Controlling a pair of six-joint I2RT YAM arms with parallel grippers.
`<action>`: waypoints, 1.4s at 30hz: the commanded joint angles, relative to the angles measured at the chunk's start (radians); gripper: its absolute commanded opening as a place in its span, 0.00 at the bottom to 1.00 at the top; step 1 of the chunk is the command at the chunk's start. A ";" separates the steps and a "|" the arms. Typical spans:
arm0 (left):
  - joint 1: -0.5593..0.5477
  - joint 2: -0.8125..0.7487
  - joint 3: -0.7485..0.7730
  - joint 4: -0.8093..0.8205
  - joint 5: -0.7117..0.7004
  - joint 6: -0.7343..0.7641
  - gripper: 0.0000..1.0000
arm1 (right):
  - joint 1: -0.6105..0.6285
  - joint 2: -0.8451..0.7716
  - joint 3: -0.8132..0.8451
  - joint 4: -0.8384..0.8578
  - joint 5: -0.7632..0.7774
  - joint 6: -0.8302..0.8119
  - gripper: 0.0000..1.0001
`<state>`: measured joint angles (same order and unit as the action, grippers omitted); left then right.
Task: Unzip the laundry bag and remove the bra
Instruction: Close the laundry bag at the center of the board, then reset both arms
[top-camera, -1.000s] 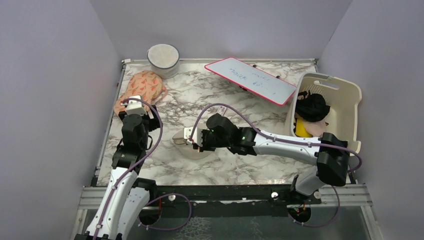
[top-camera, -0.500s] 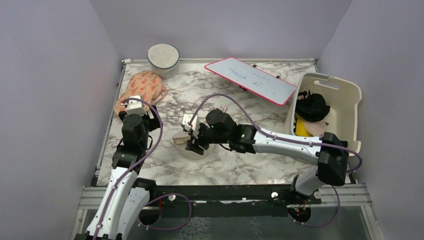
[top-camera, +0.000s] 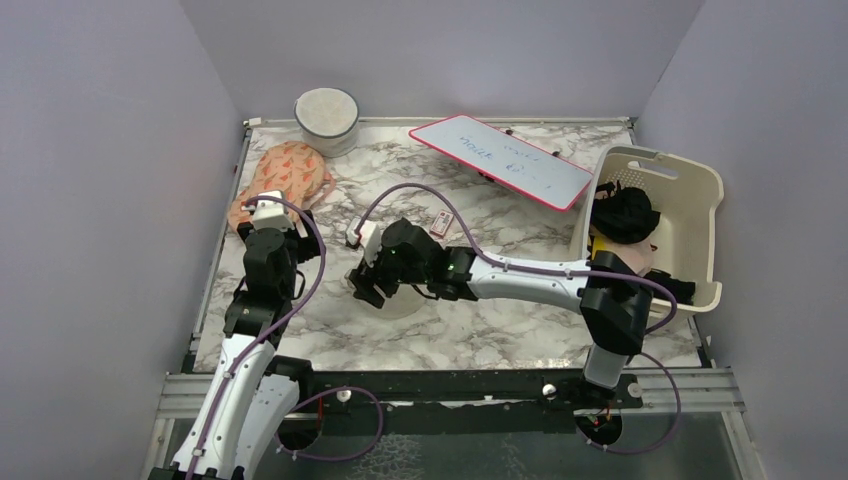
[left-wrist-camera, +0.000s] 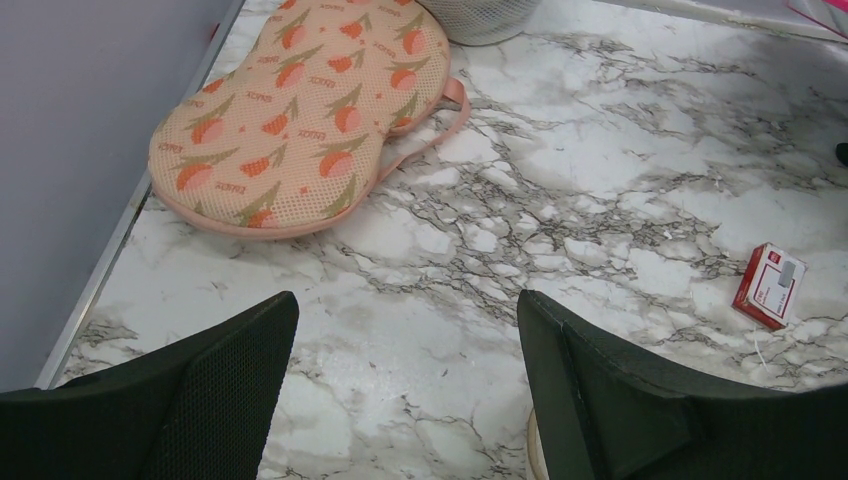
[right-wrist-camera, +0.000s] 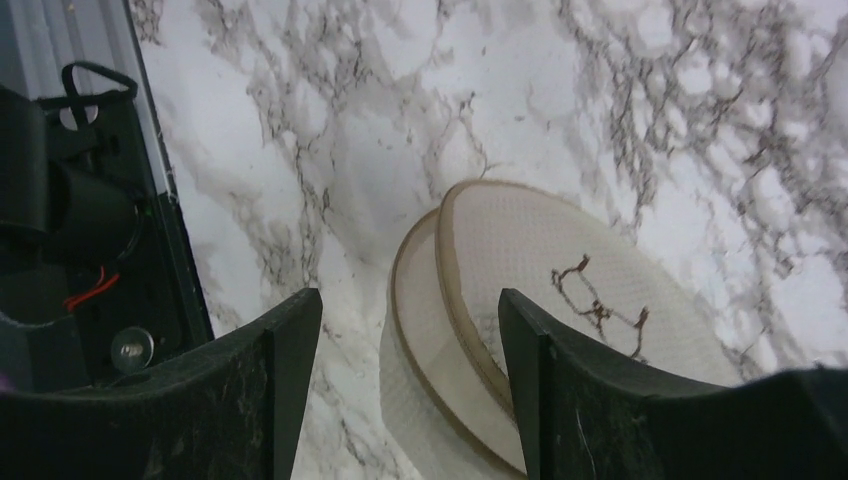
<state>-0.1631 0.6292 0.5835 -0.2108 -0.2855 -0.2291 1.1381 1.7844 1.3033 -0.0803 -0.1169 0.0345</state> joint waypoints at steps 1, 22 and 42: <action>0.005 -0.010 0.012 0.012 0.009 -0.004 0.74 | 0.005 -0.038 -0.101 0.066 -0.091 0.115 0.64; 0.005 0.048 -0.029 0.141 0.374 0.007 0.75 | -0.020 -0.255 -0.273 0.151 0.021 0.117 0.70; -0.093 0.190 0.255 0.222 0.699 0.013 0.90 | -0.444 -1.048 -0.210 -0.314 0.457 0.216 1.00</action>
<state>-0.2462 0.8135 0.5716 0.0223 0.3935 -0.2375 0.6926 0.8421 1.0039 -0.2649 0.2028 0.2428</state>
